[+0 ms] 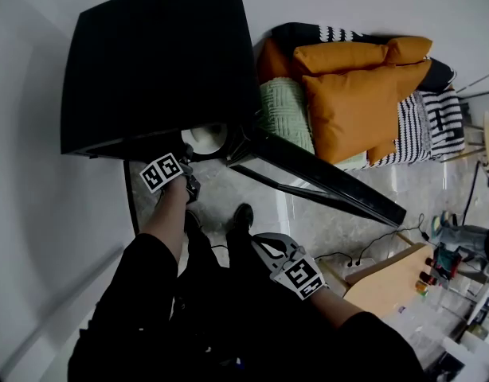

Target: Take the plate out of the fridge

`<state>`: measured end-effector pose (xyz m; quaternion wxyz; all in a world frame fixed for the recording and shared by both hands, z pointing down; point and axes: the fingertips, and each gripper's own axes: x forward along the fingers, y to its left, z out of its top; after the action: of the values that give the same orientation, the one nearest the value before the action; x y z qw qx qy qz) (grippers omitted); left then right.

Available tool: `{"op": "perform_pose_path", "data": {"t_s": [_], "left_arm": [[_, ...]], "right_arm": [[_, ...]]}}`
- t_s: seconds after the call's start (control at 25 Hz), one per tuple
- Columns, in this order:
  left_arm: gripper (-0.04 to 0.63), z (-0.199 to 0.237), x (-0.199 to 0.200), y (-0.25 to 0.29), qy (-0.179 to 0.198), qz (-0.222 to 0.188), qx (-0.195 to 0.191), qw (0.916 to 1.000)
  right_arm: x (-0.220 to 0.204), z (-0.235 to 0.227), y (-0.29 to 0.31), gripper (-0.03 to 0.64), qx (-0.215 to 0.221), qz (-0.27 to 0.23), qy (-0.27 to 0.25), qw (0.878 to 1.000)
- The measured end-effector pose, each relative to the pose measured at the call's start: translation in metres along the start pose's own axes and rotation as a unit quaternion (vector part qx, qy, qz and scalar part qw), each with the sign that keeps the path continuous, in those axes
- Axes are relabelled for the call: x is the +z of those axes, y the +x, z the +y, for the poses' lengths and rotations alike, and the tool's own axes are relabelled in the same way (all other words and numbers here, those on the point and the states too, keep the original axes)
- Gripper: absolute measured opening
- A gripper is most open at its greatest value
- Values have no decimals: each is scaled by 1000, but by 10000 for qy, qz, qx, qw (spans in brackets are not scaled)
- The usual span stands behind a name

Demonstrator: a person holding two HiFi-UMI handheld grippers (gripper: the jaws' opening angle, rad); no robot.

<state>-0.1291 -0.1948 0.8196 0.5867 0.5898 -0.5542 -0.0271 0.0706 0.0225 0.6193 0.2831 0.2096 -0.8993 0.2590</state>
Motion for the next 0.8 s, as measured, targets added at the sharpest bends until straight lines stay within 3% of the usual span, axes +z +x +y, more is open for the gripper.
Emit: {"op": "perform_pose_path", "data": {"t_s": [0.44, 0.8], "left_arm": [[49, -2, -12, -5, -252, -289, 5, 9993], [66, -6, -20, 3, -641, -301, -240, 9972]], "right_arm": [[1, -2, -3, 9, 10, -3, -81, 10000], [-4, -5, -7, 9, -33, 84, -47, 9999]]}}
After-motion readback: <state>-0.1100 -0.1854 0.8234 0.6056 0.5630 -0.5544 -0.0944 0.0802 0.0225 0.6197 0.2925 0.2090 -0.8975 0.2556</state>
